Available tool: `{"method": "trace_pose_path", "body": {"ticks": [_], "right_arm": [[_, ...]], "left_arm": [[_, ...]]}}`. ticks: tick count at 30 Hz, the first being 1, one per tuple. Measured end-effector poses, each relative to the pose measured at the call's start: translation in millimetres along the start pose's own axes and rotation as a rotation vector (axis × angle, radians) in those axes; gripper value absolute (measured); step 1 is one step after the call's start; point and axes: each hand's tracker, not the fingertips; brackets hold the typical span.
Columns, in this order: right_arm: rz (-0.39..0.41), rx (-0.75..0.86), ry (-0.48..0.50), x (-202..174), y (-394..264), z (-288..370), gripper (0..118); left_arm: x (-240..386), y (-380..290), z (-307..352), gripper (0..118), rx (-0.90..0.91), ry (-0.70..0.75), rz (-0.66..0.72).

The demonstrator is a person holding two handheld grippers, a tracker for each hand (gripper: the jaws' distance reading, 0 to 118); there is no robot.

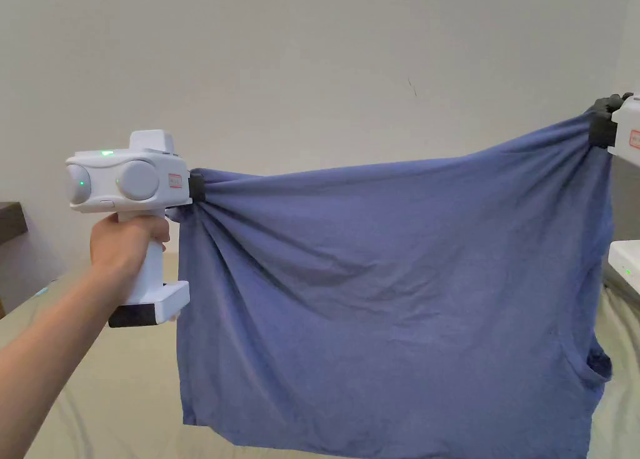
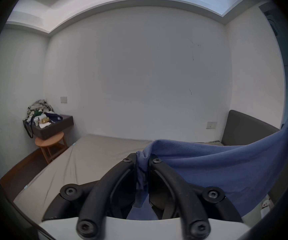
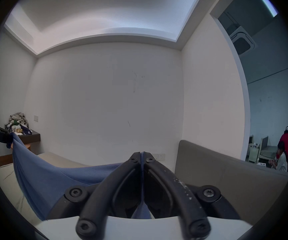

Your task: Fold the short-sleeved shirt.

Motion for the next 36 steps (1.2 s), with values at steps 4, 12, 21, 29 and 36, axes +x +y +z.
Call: {"method": "trace_pose_path", "body": {"ticks": [4,12,21,29,36], "right_arm": [[-0.027,0.038,-0.001,-3.0,15.4,-26.5,3],[-0.073,0.022,0.007,-3.6,-3.8,-60.9,3],[-0.108,-0.209,0.029,-30.9,-160.0,-82.4,3],[-0.182,-0.494,0.062,-30.0,-329.8,-24.9,3],[-0.218,-0.690,0.118,-33.7,-415.7,103.6,3]], "left_arm": [[2.2,24.0,-15.9,12,0.075,0.028,-0.064],[-6.7,-4.4,-72.5,11,0.045,0.035,-0.080],[-8.5,-147.2,-132.7,12,-0.193,0.029,-0.055],[-30.8,-322.9,-103.9,12,-0.499,0.018,0.007],[-65.1,-434.6,-20.8,11,-0.667,0.022,0.044]]}}
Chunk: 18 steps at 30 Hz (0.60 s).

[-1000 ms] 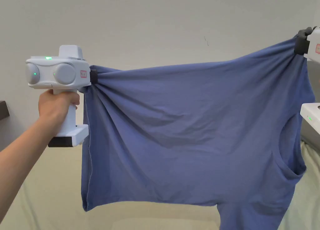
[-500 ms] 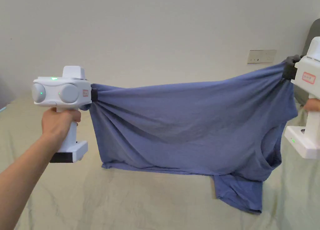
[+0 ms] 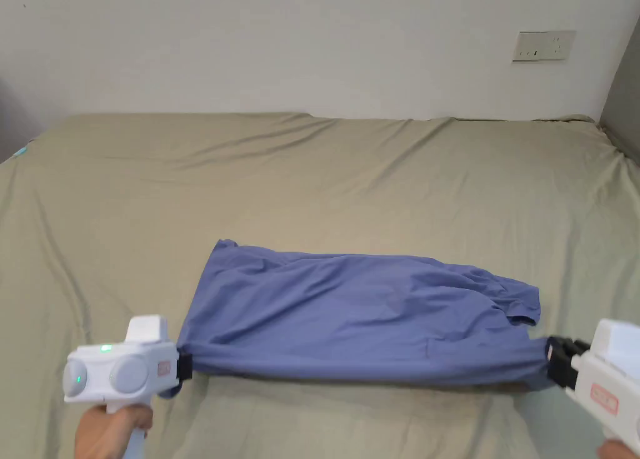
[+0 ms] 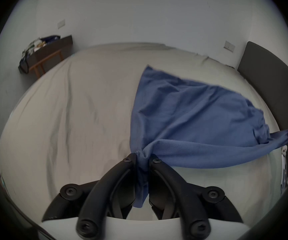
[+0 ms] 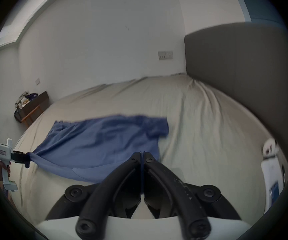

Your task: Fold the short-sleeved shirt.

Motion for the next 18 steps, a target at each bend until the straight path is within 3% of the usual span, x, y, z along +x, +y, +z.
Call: {"method": "trace_pose_path", "body": {"ticks": [7,18], "right_arm": [[-0.112,-0.068,0.006,11.0,-93.6,81.5,3],[-0.122,-0.183,-0.024,21.0,-172.7,157.0,3]], "left_arm": [[-27.1,-96.1,51.0,11,-0.044,0.006,0.049],[-49.3,-182.3,129.3,11,-0.065,-0.040,0.071]]}}
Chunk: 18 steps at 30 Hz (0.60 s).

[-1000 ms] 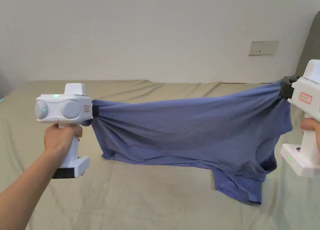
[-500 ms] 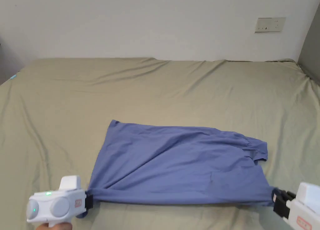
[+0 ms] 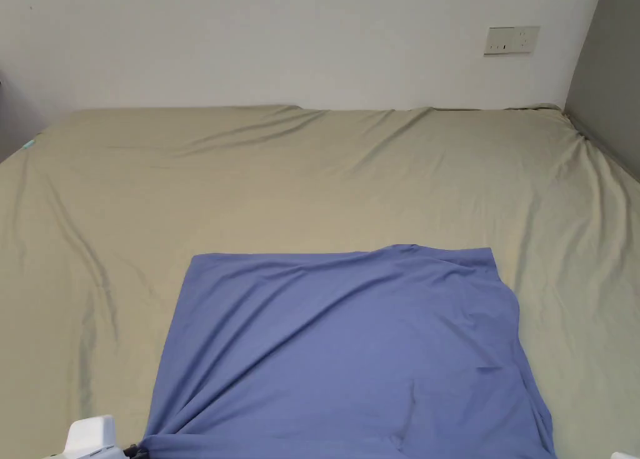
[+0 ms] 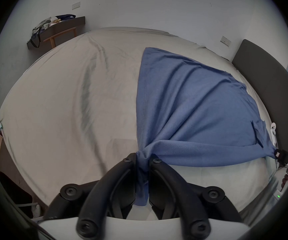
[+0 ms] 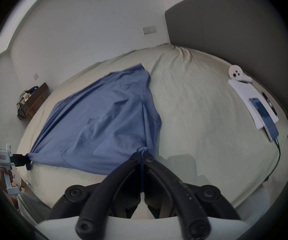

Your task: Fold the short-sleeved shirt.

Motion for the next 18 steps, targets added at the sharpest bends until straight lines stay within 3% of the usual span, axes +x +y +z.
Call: {"method": "trace_pose_path", "body": {"ticks": [6,9,10,11,12,13,15,18], "right_arm": [[-0.049,-0.131,-0.055,6.0,-27.8,-19.0,3],[-0.028,-0.136,-0.078,-0.6,-27.1,-27.5,4],[-0.026,-0.139,-0.087,-3.3,-24.3,-26.5,13],[-0.020,-0.148,-0.094,-7.5,-15.3,-23.8,27],[0.004,-0.147,-0.095,-11.6,-5.7,-19.4,48],[0.032,-0.096,-0.110,-17.5,5.9,-10.3,76],[0.074,0.036,-0.095,-31.9,33.3,10.3,100],[0.109,0.224,-0.067,-59.3,77.1,44.2,105]], "left_arm": [[-4.7,-21.0,-8.2,11,-0.040,0.029,-0.028],[-0.5,-18.2,-9.2,14,-0.033,0.042,-0.016],[1.6,-16.3,-5.6,32,-0.033,0.042,-0.013],[2.3,-13.6,-0.6,58,-0.029,0.037,-0.002],[5.4,-8.7,9.6,85,-0.025,0.032,0.013],[7.3,-4.4,17.7,111,0.002,0.015,0.033],[15.7,7.3,41.8,118,0.135,-0.039,0.065],[34.6,33.2,82.1,118,0.347,-0.086,0.071]]}}
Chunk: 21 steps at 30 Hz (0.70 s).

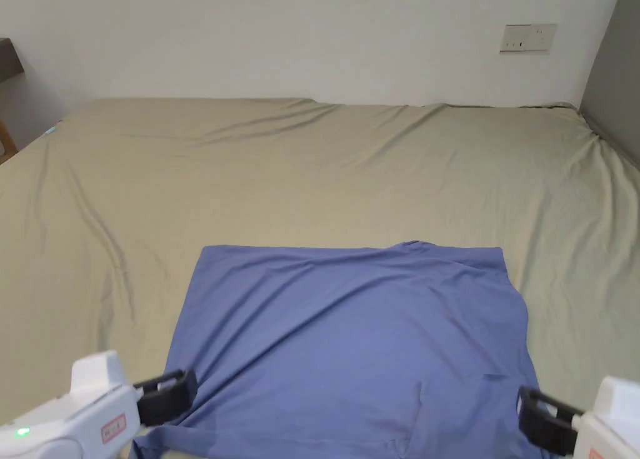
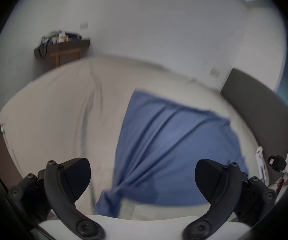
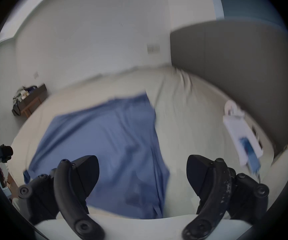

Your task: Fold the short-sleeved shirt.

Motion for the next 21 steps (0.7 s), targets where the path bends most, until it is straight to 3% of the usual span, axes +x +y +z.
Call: {"method": "trace_pose_path", "body": {"ticks": [4,9,11,12,14,15,16,21], "right_arm": [[0.010,0.233,0.028,-23.5,51.3,31.6,105],[0.038,0.408,0.017,-41.5,79.7,58.5,105],[0.070,0.464,-0.007,-48.0,82.4,66.2,91],[0.090,0.483,-0.026,-51.0,81.8,69.1,78],[0.118,0.510,-0.077,-58.6,80.2,73.7,29],[0.130,0.517,-0.087,-61.0,79.4,74.8,12],[0.134,0.515,-0.072,-58.1,78.1,72.6,3],[0.150,0.497,-0.054,-54.4,76.7,68.9,1]], "left_arm": [[39.2,41.2,32.1,118,0.237,-0.026,-0.074],[74.0,61.3,53.1,117,0.450,0.034,-0.224],[82.2,62.9,54.9,100,0.495,0.059,-0.261],[85.4,62.6,55.7,84,0.501,0.065,-0.269],[88.8,61.7,54.3,14,0.501,0.065,-0.258],[89.1,61.8,53.5,2,0.500,0.056,-0.257],[90.3,61.3,52.4,0,0.492,0.057,-0.254],[87.5,54.1,44.4,0,0.461,0.042,-0.256]]}}
